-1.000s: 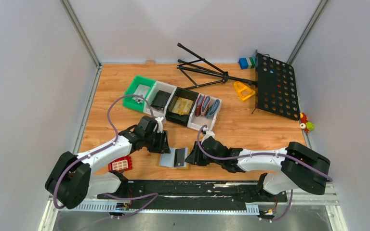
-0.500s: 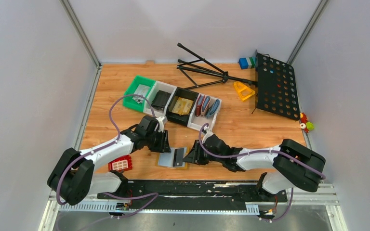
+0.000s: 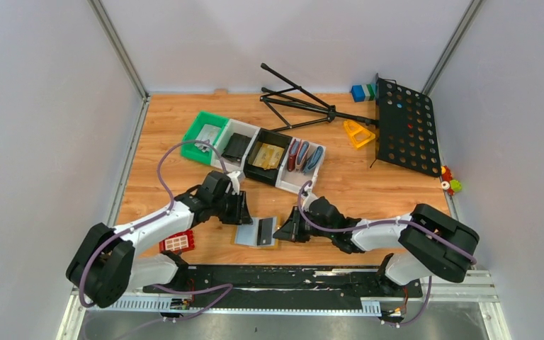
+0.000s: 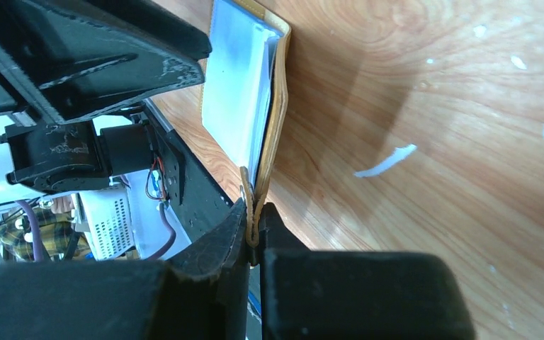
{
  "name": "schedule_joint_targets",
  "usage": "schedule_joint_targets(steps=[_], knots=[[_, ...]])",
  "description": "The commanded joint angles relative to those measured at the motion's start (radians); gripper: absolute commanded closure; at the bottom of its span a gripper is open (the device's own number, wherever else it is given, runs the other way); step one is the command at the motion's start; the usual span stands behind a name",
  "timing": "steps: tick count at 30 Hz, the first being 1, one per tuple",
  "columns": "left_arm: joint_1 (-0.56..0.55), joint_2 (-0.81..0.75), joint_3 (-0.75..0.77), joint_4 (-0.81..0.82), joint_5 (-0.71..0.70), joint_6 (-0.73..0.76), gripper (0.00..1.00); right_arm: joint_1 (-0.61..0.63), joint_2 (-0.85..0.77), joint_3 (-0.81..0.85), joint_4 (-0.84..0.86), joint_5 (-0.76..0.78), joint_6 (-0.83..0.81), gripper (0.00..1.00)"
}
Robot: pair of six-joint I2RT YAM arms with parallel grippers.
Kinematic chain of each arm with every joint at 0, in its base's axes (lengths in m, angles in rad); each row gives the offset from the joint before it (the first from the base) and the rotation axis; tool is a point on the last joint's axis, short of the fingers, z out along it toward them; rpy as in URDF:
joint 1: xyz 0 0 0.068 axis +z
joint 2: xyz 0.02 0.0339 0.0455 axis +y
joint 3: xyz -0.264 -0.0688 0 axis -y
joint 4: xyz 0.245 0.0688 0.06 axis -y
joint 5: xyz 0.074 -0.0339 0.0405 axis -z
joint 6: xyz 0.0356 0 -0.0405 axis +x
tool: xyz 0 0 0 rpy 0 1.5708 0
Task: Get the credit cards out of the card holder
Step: Remove the credit card from the card holder.
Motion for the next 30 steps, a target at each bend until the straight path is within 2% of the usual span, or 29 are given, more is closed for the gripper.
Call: schedule_joint_targets(steps=[1, 5, 9, 11, 14, 18, 20, 21, 22, 30], knots=[[0.001, -0.089, -0.059, 0.138, 0.096, -0.102, 0.6, -0.034, -0.046, -0.041, 0.098, -0.039, -0.008, 1.0], [0.001, -0.131, -0.139, 0.322, 0.201, -0.203, 0.61, -0.041, -0.064, -0.064, 0.106, -0.045, -0.034, 0.97], [0.001, -0.084, -0.167, 0.345, 0.228, -0.188, 0.63, -0.041, -0.042, -0.071, 0.124, -0.053, -0.04, 0.73], [0.001, -0.041, -0.171, 0.336, 0.203, -0.167, 0.65, -0.042, -0.02, -0.064, 0.133, -0.064, -0.039, 0.65], [0.0, 0.002, -0.173, 0.346, 0.201, -0.157, 0.66, -0.041, 0.021, -0.059, 0.172, -0.089, -0.03, 0.59], [0.0, 0.007, -0.179, 0.349, 0.19, -0.155, 0.67, -0.041, 0.075, -0.059, 0.232, -0.105, -0.003, 0.58], [0.0, 0.001, -0.177, 0.331, 0.185, -0.147, 0.67, -0.041, 0.104, -0.057, 0.261, -0.114, 0.015, 0.63], [0.0, -0.003, -0.177, 0.322, 0.182, -0.14, 0.67, -0.041, 0.123, -0.058, 0.279, -0.12, 0.024, 0.72], [0.001, -0.007, -0.174, 0.311, 0.178, -0.134, 0.67, -0.041, 0.136, -0.063, 0.306, -0.125, 0.034, 0.77], [0.001, -0.012, -0.173, 0.325, 0.182, -0.143, 0.68, -0.052, 0.188, -0.101, 0.484, -0.163, 0.09, 0.99]])
